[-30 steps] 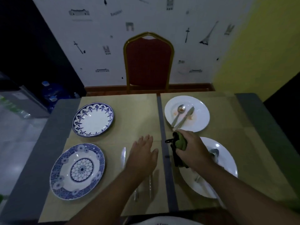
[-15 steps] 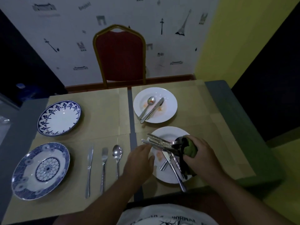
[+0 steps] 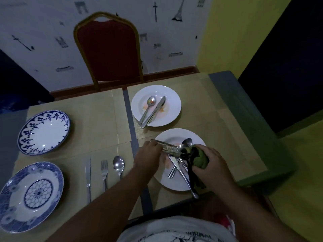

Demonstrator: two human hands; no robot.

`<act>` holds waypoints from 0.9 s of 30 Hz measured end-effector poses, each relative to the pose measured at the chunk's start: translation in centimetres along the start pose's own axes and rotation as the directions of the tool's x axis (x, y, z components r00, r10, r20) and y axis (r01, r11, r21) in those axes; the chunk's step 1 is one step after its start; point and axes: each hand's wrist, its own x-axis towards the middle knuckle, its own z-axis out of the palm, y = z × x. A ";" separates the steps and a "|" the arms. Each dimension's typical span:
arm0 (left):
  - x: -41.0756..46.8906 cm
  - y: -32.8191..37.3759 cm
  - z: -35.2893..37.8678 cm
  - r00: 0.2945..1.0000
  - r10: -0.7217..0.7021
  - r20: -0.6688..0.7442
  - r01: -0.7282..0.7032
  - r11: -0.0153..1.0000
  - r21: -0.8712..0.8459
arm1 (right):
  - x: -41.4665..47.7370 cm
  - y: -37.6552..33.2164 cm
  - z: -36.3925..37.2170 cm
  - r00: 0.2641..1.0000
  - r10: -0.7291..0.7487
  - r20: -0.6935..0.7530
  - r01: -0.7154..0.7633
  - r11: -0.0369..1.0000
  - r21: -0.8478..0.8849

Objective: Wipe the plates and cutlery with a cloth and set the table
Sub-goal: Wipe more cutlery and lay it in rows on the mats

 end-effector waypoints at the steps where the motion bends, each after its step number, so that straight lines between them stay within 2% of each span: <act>1: 0.3 -0.2 0.0 1.000 0.011 0.003 -0.011 1.000 0.005 | -0.1 0.0 0.2 1.000 0.001 -0.011 -0.001 1.000 -0.003; 6: 1.6 -0.9 -0.2 0.997 0.070 0.031 -0.071 0.997 0.024 | -0.8 -0.1 0.7 0.998 0.058 -0.038 -0.057 0.998 0.018; 10: 2.5 -1.3 -1.0 0.983 0.058 0.174 -0.061 0.998 0.010 | -1.3 0.1 0.3 0.993 0.101 -0.062 -0.098 0.993 0.059; 14: 2.5 -1.3 -2.2 0.932 0.009 0.364 0.058 0.983 -0.173 | -1.6 -0.7 0.1 0.990 0.115 -0.082 -0.107 0.990 0.096; 17: 1.3 -1.7 -3.0 0.900 -0.027 0.436 0.159 0.950 -0.270 | -1.5 -1.6 0.1 0.988 0.127 -0.087 -0.115 0.984 0.134; 20: -0.7 -2.2 -4.1 0.874 -0.023 0.486 0.228 0.902 -0.367 | -1.4 -2.4 0.4 0.994 0.047 -0.102 -0.039 0.996 0.076; 22: -2.0 -2.0 -4.8 0.865 -0.039 0.501 0.307 0.829 -0.467 | -1.6 -2.9 0.7 0.995 -0.061 -0.074 0.058 0.998 -0.032; 23: -2.6 -1.7 -5.1 0.854 -0.064 0.517 0.382 0.751 -0.539 | -1.8 -3.2 1.0 0.991 -0.127 -0.037 0.124 0.990 -0.072; 25: -3.6 -0.8 -5.6 0.824 -0.091 0.559 0.503 0.572 -0.648 | -2.1 -3.6 1.8 0.958 -0.268 0.098 0.279 0.953 -0.119; 27: -4.4 -0.3 -5.9 0.812 -0.076 0.579 0.545 0.454 -0.705 | -1.8 -3.4 2.9 0.889 -0.374 0.264 0.424 0.890 -0.167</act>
